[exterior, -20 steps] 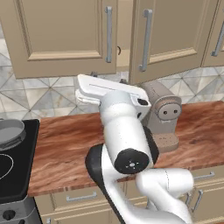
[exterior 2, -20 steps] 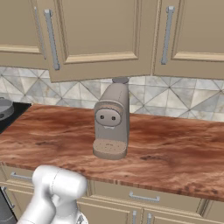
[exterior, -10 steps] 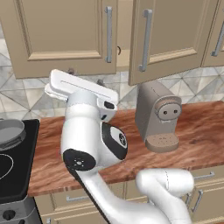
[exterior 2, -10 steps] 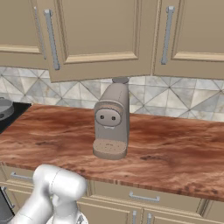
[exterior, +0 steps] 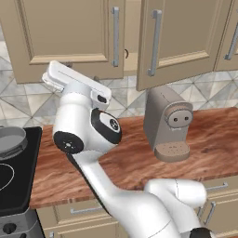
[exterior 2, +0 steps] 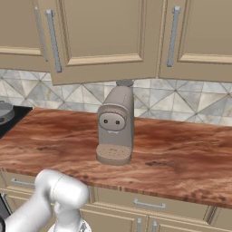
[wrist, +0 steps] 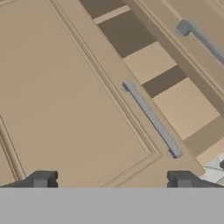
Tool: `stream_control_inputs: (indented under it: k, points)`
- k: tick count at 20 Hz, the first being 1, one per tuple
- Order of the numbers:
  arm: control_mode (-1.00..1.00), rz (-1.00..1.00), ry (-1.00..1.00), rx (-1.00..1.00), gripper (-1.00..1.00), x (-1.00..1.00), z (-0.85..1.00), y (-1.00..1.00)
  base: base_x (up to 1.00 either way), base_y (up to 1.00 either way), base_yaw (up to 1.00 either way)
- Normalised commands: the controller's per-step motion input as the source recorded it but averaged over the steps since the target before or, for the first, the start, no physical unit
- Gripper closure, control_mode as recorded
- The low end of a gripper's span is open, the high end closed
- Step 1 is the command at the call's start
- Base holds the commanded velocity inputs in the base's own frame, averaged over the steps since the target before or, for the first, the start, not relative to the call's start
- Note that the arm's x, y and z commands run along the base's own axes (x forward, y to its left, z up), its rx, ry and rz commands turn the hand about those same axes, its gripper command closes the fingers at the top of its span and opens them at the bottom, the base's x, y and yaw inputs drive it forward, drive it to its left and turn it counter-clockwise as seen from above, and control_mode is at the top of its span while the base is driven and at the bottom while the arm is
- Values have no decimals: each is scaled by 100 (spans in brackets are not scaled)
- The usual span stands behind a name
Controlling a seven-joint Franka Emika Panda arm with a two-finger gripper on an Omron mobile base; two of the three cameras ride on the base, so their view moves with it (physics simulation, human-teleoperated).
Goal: Open the cabinet and move the ladle to the pot. Then close the cabinet.
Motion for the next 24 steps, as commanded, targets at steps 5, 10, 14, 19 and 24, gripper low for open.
stream_control_inputs:
  k: [5,10,14,19,24]
  points:
    - [-100,0,0,6,-100,67,0,4,0,0,0]
    - [-100,-7,-9,6,-100,25,-1,-1,0,0,0]
    - [-100,-15,-13,19,-100,-3,-8,-4,0,0,0]
    - [-100,-5,-2,27,-100,6,-2,-17,0,0,0]
    - [-100,0,1,27,-100,5,2,-27,0,0,0]
